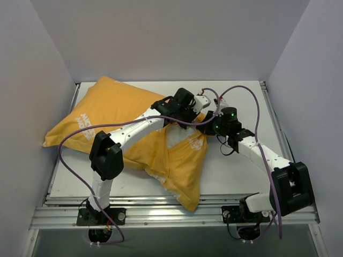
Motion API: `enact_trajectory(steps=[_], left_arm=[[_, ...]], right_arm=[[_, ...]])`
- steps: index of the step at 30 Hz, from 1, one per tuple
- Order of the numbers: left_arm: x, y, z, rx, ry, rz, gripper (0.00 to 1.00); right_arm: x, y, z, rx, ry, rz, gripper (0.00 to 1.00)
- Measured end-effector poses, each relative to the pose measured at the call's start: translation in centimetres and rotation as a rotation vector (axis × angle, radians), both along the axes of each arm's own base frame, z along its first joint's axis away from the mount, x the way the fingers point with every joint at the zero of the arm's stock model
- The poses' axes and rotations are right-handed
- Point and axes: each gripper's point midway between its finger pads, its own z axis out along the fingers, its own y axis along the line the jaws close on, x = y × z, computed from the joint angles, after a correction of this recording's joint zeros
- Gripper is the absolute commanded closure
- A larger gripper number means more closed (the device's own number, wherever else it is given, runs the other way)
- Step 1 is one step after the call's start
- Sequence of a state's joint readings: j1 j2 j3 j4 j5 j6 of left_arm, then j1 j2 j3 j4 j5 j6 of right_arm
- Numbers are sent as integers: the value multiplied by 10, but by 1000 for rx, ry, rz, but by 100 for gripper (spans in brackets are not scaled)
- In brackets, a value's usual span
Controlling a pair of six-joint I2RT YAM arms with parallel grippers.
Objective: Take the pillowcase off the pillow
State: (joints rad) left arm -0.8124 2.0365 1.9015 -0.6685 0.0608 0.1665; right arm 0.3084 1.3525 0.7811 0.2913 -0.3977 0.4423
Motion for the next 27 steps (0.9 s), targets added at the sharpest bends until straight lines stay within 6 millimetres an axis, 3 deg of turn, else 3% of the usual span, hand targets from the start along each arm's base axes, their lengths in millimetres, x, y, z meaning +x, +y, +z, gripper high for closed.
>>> enact_trajectory(steps=[5, 10, 15, 22, 27], left_arm=[[-3, 8, 8, -33, -18, 15, 98], [-14, 22, 28, -96, -26, 21, 98], [-31, 37, 43, -158, -3, -7, 98], [-59, 55, 45, -210, 13, -38, 98], [-77, 65, 52, -259, 3, -54, 98]], right_arm=[[3, -7, 0, -44, 20, -49, 100], [7, -20, 4, -94, 67, -134, 100], [7, -26, 9, -84, 111, -176, 100], [5, -40, 18, -34, 225, -198, 100], [3, -34, 32, 2, 267, -177, 100]])
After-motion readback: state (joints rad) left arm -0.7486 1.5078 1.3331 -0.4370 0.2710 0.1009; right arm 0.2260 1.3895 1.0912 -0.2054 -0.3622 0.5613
